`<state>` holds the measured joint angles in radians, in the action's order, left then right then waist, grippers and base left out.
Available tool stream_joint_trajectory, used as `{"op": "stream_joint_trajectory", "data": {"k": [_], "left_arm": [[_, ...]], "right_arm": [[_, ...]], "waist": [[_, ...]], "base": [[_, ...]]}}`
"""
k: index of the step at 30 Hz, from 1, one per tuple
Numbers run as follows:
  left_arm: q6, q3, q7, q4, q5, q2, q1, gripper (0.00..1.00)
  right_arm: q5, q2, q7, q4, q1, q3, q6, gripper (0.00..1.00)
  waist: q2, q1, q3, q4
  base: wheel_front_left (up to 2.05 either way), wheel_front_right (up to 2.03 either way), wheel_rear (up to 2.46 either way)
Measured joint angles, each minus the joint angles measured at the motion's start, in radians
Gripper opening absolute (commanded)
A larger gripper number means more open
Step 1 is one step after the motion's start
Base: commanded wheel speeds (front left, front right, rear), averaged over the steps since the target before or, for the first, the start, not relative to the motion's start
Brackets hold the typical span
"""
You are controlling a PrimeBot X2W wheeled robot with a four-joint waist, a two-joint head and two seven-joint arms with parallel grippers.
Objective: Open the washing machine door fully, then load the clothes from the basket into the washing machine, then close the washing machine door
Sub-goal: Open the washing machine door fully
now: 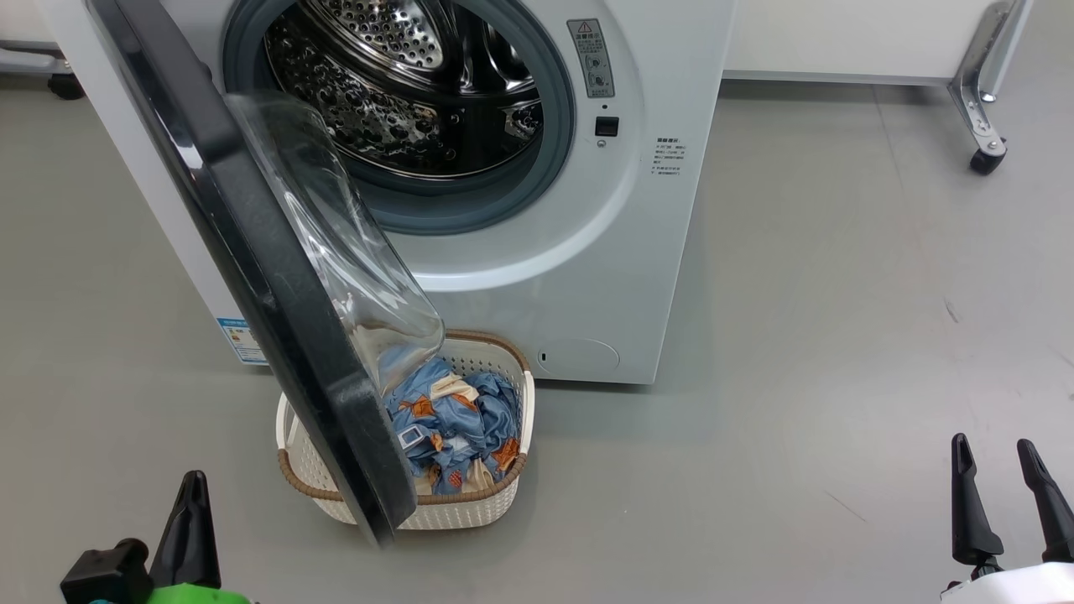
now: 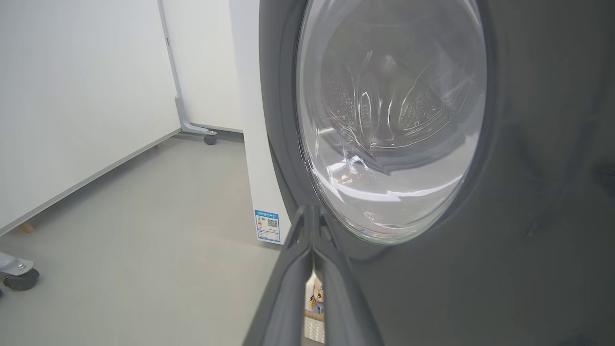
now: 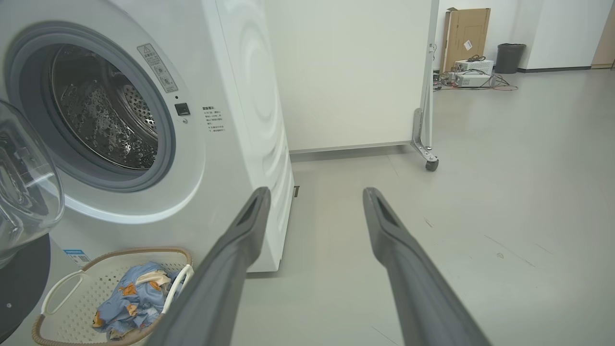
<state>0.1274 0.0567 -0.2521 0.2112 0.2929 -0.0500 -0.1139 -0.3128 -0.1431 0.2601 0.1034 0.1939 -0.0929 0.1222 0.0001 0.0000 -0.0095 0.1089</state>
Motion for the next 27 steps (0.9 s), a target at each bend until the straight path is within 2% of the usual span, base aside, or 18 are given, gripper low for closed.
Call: {"op": "stream_joint_trajectory", "data": {"k": [8,17,23,27], "left_arm": [[0.000,0.066,0.000,-0.019,0.004,0.002,0.001,0.00],[-0.020,0.140,0.000,-0.199,-0.034,-0.005,0.069,0.00],[-0.022,0.126,-0.001,-0.361,-0.094,-0.028,0.128,0.00],[-0.021,0.062,-0.006,-0.456,-0.119,-0.029,0.148,0.00]], "right_arm": [[0.000,0.000,0.000,0.000,0.000,0.001,0.000,1.00],[-0.001,0.000,0.000,-0.001,0.006,-0.010,0.000,1.00],[-0.002,0.004,0.000,-0.004,0.022,-0.022,0.000,1.00],[-0.002,0.014,0.000,-0.005,0.023,-0.024,0.000,1.00]], "waist": [[0.0000,0.0000,0.004,0.003],[0.0000,0.0000,0.003,0.019],[0.0000,0.0000,0.003,0.037],[0.0000,0.0000,0.002,0.051]], "base": [[0.00,0.00,0.00],[0.00,0.00,0.00],[0.00,0.00,0.00],[0.00,0.00,0.00]]}}
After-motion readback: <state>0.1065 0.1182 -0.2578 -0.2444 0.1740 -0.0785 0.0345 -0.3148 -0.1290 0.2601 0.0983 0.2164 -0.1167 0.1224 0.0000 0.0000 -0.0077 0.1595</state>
